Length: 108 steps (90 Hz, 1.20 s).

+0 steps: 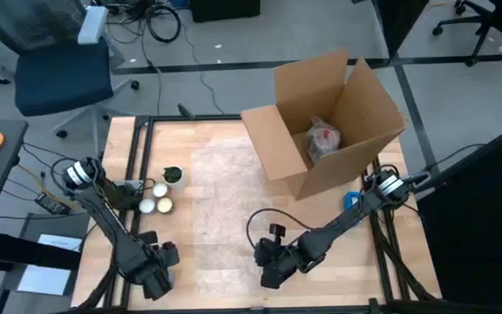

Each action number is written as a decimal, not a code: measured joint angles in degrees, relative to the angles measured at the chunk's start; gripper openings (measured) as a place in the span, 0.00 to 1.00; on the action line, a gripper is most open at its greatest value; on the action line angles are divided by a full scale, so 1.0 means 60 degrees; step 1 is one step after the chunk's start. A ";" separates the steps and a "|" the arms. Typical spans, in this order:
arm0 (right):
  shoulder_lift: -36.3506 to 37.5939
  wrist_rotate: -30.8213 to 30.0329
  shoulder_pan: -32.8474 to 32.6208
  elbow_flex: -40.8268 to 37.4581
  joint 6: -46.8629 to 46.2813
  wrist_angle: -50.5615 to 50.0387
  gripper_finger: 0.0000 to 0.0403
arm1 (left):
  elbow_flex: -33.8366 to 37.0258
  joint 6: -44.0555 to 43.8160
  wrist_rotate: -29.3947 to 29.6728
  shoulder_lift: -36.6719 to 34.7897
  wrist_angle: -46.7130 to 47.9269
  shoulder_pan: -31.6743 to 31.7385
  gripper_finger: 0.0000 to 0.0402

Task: Wrap mug
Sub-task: Wrap the blue mug with bubble wrap

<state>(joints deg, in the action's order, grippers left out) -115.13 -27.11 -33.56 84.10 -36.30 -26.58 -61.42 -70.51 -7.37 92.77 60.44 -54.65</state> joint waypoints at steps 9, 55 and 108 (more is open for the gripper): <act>0.0000 -0.0001 0.0002 0.0003 0.0001 0.0036 0.00 | 0.0301 0.0180 -0.0183 0.0000 -0.0287 0.0131 0.39; 0.0000 -0.0001 0.0023 0.0003 0.0001 0.0068 0.00 | 0.0543 0.1258 -0.0606 -0.0008 -0.0809 0.1290 0.02; 0.0000 0.0032 0.0095 0.0003 0.0001 0.0207 0.00 | -0.1806 0.4936 0.2764 0.0007 0.0213 0.3817 0.00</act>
<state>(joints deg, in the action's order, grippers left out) -115.13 -26.92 -32.99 84.12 -36.29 -25.34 -72.26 -40.89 9.21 92.82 61.72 -31.75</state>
